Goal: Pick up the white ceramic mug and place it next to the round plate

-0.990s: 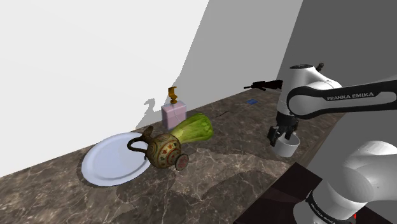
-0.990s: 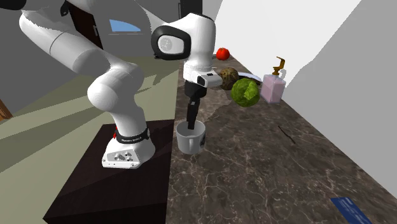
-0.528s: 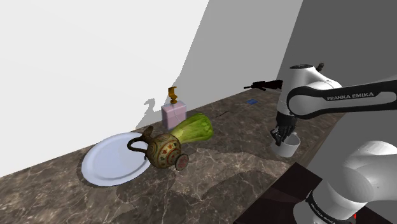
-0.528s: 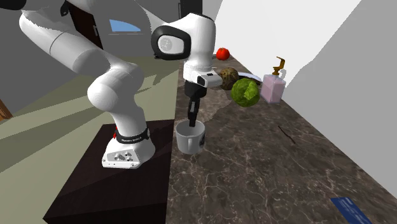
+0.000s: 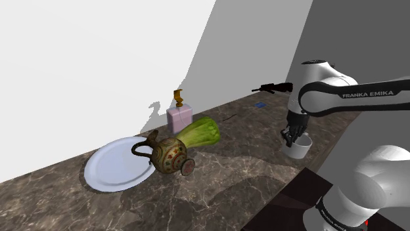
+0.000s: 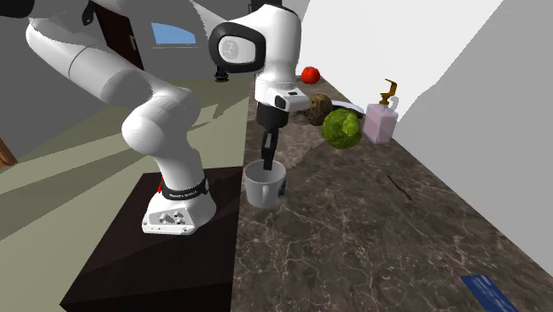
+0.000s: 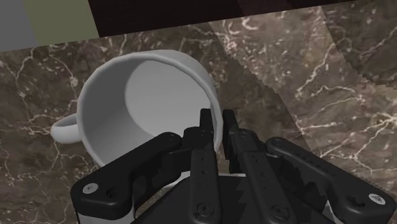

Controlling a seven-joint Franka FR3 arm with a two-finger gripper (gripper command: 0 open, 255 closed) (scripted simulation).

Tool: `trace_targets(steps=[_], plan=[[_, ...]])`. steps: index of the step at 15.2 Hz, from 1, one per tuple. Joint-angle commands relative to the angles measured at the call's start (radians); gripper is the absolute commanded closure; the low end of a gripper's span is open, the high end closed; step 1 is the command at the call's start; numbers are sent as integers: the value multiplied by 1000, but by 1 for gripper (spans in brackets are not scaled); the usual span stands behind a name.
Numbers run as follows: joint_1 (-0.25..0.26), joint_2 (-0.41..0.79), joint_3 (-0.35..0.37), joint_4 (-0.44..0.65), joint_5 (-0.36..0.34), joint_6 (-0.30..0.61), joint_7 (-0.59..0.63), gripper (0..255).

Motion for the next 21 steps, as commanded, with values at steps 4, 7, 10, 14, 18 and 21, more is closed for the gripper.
trace_targets(steps=[4,7,10,14,18,21], plan=[[2,-29,3,53,5,-83,-5,255],[3,-41,4,88,7,-129,-7,255],[4,-50,6,124,10,-174,-10,255],[5,-56,8,175,12,-231,-13,255],[6,-58,10,228,15,-286,-16,255],[6,-56,11,269,16,-325,-19,255]])
